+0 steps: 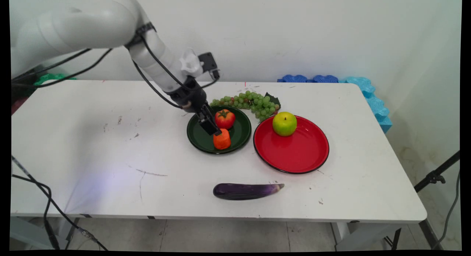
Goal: Pick up the mandarin from the green plate
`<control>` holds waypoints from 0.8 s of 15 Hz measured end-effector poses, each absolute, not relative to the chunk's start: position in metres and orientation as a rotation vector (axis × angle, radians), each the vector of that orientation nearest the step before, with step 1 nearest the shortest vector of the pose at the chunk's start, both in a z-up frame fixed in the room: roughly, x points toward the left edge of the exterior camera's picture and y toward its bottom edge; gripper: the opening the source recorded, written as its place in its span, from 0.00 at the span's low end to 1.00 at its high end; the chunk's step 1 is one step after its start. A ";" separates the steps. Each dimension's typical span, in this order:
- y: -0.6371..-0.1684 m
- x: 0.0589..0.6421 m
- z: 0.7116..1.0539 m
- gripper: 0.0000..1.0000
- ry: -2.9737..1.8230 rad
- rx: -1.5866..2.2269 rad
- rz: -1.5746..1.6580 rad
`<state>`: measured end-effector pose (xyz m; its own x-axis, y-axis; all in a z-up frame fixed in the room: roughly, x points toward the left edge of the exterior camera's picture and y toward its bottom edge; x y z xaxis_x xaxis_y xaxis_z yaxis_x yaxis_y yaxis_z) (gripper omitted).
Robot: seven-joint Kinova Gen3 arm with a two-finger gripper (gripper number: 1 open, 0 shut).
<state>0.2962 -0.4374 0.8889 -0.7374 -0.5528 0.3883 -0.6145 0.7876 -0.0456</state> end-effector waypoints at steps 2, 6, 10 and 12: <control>-0.442 0.291 0.879 1.00 -2.633 0.896 0.236; -0.447 0.285 0.864 1.00 -2.646 0.909 0.227; -0.452 0.281 0.849 1.00 -2.651 0.927 0.217; -0.453 0.280 0.845 1.00 -2.652 0.932 0.215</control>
